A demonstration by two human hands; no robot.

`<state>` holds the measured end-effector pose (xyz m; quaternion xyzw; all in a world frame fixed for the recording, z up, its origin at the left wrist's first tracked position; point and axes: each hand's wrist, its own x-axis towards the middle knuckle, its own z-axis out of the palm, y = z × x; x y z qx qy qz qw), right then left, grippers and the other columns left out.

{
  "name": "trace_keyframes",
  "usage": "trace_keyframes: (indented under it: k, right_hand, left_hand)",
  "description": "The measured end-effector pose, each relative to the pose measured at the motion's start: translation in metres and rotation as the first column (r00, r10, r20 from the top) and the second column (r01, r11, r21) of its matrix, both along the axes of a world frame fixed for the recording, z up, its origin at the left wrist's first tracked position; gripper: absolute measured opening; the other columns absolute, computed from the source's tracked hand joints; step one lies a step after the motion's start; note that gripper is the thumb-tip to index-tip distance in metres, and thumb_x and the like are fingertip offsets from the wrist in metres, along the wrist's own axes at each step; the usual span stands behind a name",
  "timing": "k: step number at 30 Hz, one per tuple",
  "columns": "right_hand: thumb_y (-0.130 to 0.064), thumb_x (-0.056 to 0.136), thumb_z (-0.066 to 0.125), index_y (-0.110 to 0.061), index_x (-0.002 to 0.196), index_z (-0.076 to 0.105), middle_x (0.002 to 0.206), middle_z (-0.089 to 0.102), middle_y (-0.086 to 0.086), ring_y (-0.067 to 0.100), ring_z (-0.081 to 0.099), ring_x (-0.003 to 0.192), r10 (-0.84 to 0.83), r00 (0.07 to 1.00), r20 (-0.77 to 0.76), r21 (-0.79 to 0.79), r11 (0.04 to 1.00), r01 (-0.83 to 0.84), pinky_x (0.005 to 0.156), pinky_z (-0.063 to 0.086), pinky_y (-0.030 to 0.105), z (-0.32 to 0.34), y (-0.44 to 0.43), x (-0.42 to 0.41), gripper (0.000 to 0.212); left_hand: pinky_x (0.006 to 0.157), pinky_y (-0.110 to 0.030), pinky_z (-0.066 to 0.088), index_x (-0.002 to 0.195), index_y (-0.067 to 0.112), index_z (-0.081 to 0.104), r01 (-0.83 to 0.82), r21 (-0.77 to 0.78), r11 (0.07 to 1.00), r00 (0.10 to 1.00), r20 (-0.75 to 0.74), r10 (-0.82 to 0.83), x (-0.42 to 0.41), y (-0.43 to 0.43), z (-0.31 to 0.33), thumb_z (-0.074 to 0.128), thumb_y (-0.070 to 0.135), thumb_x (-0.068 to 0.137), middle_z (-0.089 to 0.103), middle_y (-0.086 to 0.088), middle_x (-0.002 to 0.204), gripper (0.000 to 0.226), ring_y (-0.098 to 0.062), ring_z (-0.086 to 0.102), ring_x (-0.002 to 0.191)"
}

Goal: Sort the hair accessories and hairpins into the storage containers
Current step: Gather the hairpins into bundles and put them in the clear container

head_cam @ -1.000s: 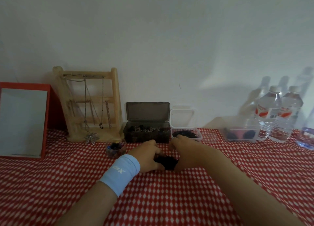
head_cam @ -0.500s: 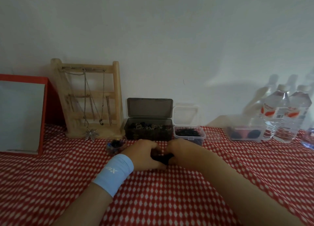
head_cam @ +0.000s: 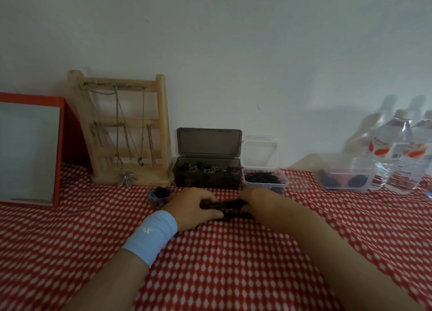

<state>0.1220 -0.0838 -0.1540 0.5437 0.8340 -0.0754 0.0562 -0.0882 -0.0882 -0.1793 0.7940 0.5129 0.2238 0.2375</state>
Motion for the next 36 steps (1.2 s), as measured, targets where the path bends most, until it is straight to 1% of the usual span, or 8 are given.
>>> trace_keyframes:
  k: [9,12,14,19,24,28,31,36]
  right_hand:
    - [-0.027,0.106,0.042,-0.022,0.114,0.055,0.109,0.058,-0.008,0.011,0.054,0.096,-0.088,0.926,-0.367,-0.097,0.994,0.056,0.084,0.041,0.028,0.018,-0.012,0.031,0.016]
    - [-0.024,0.104,0.046,-0.013,0.114,0.06,0.102,0.066,0.004,0.021,0.06,0.091,-0.143,0.841,-0.522,-0.216,0.976,0.032,0.092,0.049,0.039,0.026,-0.007,0.032,0.021]
    - [-0.017,0.104,0.044,-0.005,0.11,0.059,0.088,0.06,0.006,0.02,0.054,0.079,-0.186,0.766,-0.615,-0.326,0.945,-0.032,0.081,0.047,0.035,0.031,-0.006,0.028,0.02]
    - [-0.013,0.104,0.043,-0.016,0.09,0.052,0.073,0.052,-0.002,0.012,0.047,0.068,-0.248,0.618,-0.746,-0.438,0.882,-0.174,0.07,0.041,0.031,0.029,0.001,0.013,0.017]
    - [-0.017,0.104,0.044,-0.01,0.101,0.054,0.077,0.051,0.002,0.016,0.048,0.07,-0.189,0.662,-0.725,-0.409,0.892,-0.193,0.072,0.046,0.031,0.019,0.003,0.003,0.012]
    - [-0.018,0.104,0.047,-0.018,0.088,0.055,0.073,0.051,-0.002,0.011,0.049,0.068,-0.161,0.749,-0.643,-0.439,0.879,-0.187,0.068,0.048,0.021,0.022,0.001,0.009,0.018]
    - [-0.018,0.102,0.05,-0.022,0.079,0.057,0.068,0.054,-0.005,0.01,0.049,0.065,-0.161,0.783,-0.601,-0.472,0.862,-0.185,0.071,0.044,0.029,0.025,0.006,0.023,0.024]
    - [-0.009,0.102,0.045,-0.015,0.085,0.055,0.068,0.051,-0.006,0.009,0.044,0.06,-0.287,0.685,-0.669,-0.58,0.778,-0.241,0.064,0.041,0.028,0.026,0.013,0.033,0.021]
  left_hand:
    - [0.098,-0.023,0.045,0.099,0.033,0.071,-0.014,0.068,0.998,1.0,0.024,0.012,0.0,-0.001,-0.001,0.066,0.037,0.089,0.062,0.024,0.099,0.012,0.005,0.056,0.099]
    - [0.099,-0.024,0.046,0.1,0.035,0.072,0.062,0.029,0.998,0.996,-0.061,-0.06,0.001,-0.004,0.004,0.067,0.038,0.088,0.063,0.024,0.101,0.014,0.004,0.057,0.1]
    - [0.096,-0.026,0.048,0.105,0.036,0.069,0.068,0.035,0.997,0.997,-0.047,-0.066,0.002,-0.003,0.009,0.064,0.036,0.09,0.062,0.022,0.104,0.016,0.003,0.057,0.1]
    - [0.076,-0.028,0.047,0.097,0.025,0.069,-0.071,-0.012,0.997,0.874,0.481,0.068,0.013,-0.012,0.036,0.043,0.046,0.095,0.073,0.006,0.088,0.034,-0.013,0.067,0.083]
    - [0.076,-0.026,0.054,0.083,0.026,0.069,-0.14,0.06,0.988,0.968,0.217,0.124,0.016,-0.011,0.043,0.066,0.032,0.089,0.073,0.01,0.075,0.009,0.002,0.064,0.067]
    - [0.071,-0.02,0.049,0.077,0.02,0.075,-0.137,0.046,0.99,0.987,0.094,0.132,0.006,-0.007,0.054,0.06,0.027,0.094,0.073,0.011,0.071,0.024,0.004,0.062,0.06]
    - [0.073,-0.018,0.051,0.083,0.022,0.076,-0.117,-0.026,0.993,0.993,-0.024,0.116,-0.007,-0.006,0.063,0.058,0.03,0.095,0.073,0.013,0.073,0.024,0.001,0.064,0.064]
    - [0.077,-0.02,0.053,0.086,0.031,0.075,-0.015,-0.209,0.978,0.975,-0.219,-0.032,-0.008,-0.01,0.062,0.062,0.038,0.092,0.072,0.016,0.08,0.017,-0.003,0.066,0.076]
